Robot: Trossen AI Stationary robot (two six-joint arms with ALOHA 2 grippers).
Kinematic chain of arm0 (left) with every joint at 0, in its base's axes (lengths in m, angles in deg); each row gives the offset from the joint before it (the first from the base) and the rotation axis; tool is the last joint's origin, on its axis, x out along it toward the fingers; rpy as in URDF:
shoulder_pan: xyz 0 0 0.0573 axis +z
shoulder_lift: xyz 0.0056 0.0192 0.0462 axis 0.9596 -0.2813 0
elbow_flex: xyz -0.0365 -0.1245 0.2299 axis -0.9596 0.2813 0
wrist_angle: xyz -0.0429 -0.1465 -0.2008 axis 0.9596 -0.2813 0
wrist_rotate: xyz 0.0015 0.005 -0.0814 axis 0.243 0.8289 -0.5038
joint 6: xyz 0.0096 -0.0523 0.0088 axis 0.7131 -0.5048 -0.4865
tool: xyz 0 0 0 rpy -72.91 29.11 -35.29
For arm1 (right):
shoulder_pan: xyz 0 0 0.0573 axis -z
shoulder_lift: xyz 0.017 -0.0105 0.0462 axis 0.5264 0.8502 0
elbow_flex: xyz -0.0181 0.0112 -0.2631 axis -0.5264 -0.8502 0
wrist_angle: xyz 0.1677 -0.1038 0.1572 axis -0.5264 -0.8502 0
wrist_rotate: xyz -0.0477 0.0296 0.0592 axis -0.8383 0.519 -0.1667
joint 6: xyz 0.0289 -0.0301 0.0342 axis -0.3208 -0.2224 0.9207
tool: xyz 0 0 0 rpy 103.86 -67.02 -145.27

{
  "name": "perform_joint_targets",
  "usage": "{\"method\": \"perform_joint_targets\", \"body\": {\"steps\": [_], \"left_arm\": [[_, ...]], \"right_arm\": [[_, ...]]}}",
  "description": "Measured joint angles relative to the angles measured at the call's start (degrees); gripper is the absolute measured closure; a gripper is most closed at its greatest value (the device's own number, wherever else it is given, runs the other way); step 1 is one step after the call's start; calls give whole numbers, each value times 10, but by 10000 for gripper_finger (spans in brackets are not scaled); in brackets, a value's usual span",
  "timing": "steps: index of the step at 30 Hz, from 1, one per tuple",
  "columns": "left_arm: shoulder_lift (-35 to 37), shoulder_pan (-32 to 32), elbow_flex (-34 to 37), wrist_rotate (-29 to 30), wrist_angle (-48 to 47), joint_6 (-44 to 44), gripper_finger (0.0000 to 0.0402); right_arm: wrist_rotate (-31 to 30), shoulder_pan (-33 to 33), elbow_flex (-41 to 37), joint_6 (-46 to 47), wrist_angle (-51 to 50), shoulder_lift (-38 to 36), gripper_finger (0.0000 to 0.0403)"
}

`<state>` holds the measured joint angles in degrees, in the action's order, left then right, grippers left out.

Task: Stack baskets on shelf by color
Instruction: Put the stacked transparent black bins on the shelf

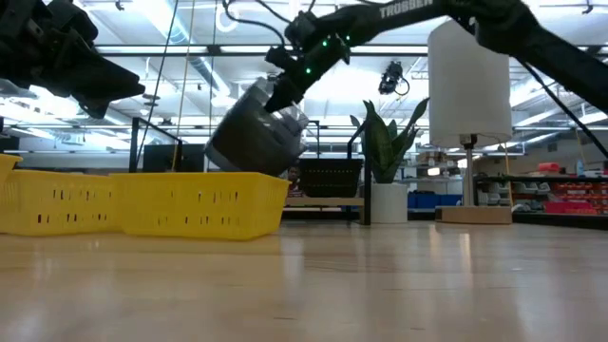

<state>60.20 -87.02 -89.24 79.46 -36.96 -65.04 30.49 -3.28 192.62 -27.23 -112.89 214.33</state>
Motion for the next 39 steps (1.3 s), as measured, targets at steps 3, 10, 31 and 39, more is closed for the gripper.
{"method": "perform_joint_targets", "body": {"steps": [3, 10, 31, 39], "left_arm": [[0, 0, 0, 0, 0, 0, 285], [0, 0, 0, 0, 1, 0, 285], [0, 0, 0, 0, 0, 0, 285], [0, 0, 0, 0, 0, 0, 285]], "right_arm": [[3, 12, 13, 10, -5, 13, 385], [11, 17, 16, 22, -21, 6, 385], [64, 5, 9, 73, -85, 23, 385], [51, 7, 9, 81, -87, 24, 384]]}}
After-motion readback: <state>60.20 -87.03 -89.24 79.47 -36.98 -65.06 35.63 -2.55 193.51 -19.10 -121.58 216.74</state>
